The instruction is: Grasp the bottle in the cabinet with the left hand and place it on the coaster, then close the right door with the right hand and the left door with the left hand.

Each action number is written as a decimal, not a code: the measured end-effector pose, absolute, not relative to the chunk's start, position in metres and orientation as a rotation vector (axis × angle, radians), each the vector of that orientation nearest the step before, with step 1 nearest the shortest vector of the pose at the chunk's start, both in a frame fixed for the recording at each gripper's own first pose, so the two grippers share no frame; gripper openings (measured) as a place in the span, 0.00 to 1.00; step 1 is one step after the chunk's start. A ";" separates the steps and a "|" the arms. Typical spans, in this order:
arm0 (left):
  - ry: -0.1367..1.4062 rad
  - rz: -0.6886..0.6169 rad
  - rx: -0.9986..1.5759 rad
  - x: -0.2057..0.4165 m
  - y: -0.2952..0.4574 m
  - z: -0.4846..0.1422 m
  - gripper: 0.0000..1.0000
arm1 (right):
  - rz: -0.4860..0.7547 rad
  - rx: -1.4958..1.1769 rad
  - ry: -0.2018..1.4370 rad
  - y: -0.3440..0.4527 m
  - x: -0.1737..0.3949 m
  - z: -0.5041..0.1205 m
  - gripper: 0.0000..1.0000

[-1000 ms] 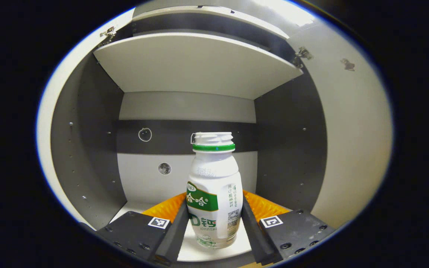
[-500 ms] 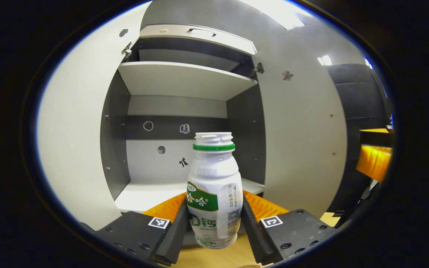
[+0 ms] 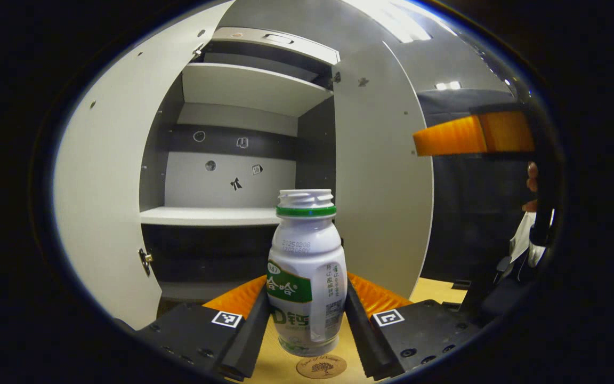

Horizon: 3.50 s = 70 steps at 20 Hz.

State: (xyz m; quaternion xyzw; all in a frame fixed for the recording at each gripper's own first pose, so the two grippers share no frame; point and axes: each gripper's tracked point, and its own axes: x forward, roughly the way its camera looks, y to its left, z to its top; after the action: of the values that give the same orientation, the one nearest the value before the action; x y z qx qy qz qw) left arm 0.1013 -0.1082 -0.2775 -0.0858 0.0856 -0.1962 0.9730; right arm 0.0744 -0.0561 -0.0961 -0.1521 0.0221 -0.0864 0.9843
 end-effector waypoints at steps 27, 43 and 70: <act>0.256 -0.291 -0.179 0.081 -0.161 -0.427 0.77 | -0.116 -0.287 0.164 -0.095 0.109 -0.210 0.97; 0.138 -0.307 -0.119 0.092 -0.139 -0.325 0.96 | -0.173 -0.252 0.160 -0.108 0.075 -0.169 0.97; 0.201 0.226 -0.188 -0.006 0.106 -0.117 0.97 | -0.205 -0.159 0.045 -0.229 0.127 -0.067 0.98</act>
State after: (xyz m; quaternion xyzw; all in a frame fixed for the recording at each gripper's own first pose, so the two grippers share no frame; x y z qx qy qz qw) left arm -0.0059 0.1061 -0.1174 -0.0934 0.0998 0.1126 0.9842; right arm 0.1267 -0.2290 -0.0666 -0.0795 0.0224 -0.1022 0.9913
